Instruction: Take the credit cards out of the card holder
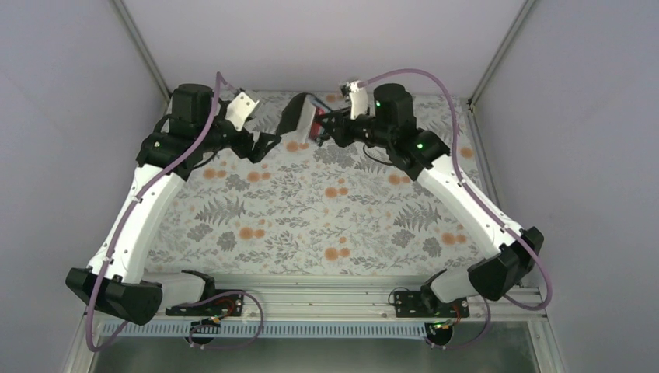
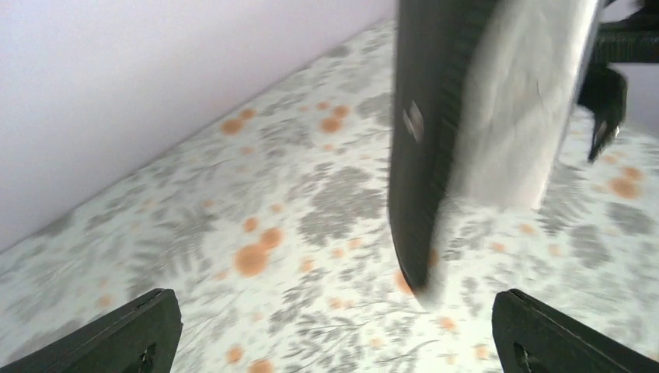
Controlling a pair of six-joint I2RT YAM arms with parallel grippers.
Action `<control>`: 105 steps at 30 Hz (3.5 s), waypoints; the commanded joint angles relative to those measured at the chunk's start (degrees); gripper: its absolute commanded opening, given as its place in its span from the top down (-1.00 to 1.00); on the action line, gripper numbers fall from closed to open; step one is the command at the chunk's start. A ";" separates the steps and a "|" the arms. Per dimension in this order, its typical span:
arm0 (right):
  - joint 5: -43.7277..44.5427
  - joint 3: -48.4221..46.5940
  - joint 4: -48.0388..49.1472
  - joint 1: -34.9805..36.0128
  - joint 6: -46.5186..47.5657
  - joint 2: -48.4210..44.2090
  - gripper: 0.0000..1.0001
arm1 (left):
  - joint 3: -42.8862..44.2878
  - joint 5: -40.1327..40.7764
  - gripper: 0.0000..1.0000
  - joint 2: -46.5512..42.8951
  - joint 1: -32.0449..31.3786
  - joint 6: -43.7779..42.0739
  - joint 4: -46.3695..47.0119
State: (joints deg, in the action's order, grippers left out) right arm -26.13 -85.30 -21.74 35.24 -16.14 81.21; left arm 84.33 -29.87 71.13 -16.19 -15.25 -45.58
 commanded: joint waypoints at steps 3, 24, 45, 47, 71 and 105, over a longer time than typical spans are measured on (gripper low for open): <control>48.98 -7.49 -22.51 1.14 -9.44 6.28 0.92 | -0.92 14.67 -1.00 0.39 0.19 2.20 3.33; 23.27 -8.53 -13.56 5.62 -3.77 6.86 0.92 | -3.49 -7.23 -0.58 2.93 -1.55 2.95 2.70; 8.91 -8.21 -5.98 6.31 -5.32 7.25 0.92 | -2.60 2.57 -1.00 3.14 -3.17 2.79 4.54; 9.93 -8.63 -6.32 6.54 -5.28 7.38 0.92 | -2.56 2.56 -1.00 3.51 -3.62 2.69 4.49; 8.92 -9.95 -7.94 7.24 -1.83 4.86 0.92 | 0.36 22.24 -0.82 4.82 -6.19 0.55 4.71; 8.41 -4.65 -9.65 -0.18 -3.92 2.52 0.92 | 10.03 7.84 -0.60 -3.30 3.50 -1.39 -0.07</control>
State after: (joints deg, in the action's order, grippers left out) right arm -24.62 -89.06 -30.22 35.57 -16.69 83.90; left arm 88.82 -12.86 70.72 -13.45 -17.41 -45.43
